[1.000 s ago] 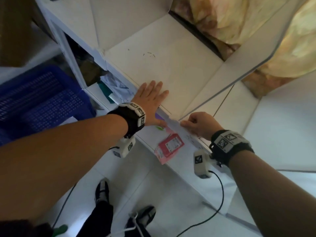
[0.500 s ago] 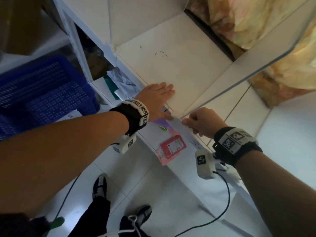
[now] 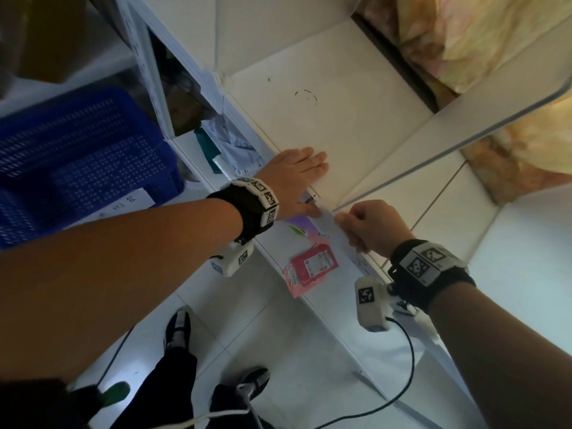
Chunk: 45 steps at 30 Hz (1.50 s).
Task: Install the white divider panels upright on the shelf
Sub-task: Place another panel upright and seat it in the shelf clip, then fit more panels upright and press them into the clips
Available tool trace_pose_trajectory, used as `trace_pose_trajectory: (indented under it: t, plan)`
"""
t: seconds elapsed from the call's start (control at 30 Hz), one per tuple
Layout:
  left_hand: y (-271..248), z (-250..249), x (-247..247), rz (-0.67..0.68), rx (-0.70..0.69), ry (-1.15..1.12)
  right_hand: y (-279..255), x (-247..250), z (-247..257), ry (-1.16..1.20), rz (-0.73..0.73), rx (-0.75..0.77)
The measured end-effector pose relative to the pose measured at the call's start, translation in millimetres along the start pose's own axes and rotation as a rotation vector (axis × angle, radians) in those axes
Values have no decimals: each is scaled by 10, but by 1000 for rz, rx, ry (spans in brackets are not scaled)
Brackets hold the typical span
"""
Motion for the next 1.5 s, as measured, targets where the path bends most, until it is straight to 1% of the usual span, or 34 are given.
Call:
trace_pose_trajectory:
  t: [0.13, 0.4, 0.57, 0.73, 0.8, 0.87, 1.0, 1.1, 1.2, 1.27, 1.37, 1.43, 1.5]
  plan:
    - [15, 5, -3, 15, 5, 9, 20, -7, -12, 24, -8, -21]
    - [36, 23, -23, 24, 1, 5, 34, -35, -3, -13, -6, -56]
    - [66, 37, -25, 32, -3, 13, 56, -17, -47, 22, -1, -81]
    - [67, 34, 31, 96, -3, 58, 37, -43, -4, 20, -12, -181]
    - [67, 1, 104, 154, -33, 130, -32, -30, 58, 14, -34, -214]
    - [22, -6, 237, 208, -40, 153, -114, -33, 187, -25, -19, -216]
    - [-254, 187, 523, 218, 32, 106, -293, -123, 527, -40, 141, -221]
    - [-470, 519, 656, 252, 150, 2, -369, -171, 836, 27, 178, -179]
    - [-637, 840, 886, 201, 230, -74, -317, -202, 1126, 28, 195, -93]
    - [-705, 1035, 1036, 192, 306, -88, -237, -164, 1294, 0, 178, -34]
    - [-782, 1296, 1235, 188, 457, -140, -91, -26, 1595, -9, 122, 61]
    - [-799, 1389, 1317, 180, 514, -195, -11, 65, 1756, 7, 73, 106]
    - [-859, 1461, 1413, 169, 560, -186, 85, 125, 1900, 33, 31, 154]
Point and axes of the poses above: each hand's wrist, its own y-axis towards the middle knuckle, its own x-axis out of the back of the hand, z = x × y, the point moved 5 cm from there along y, towards the middle knuckle, and after that the axes turned 12 degrees about x, right-handed, at the moved point
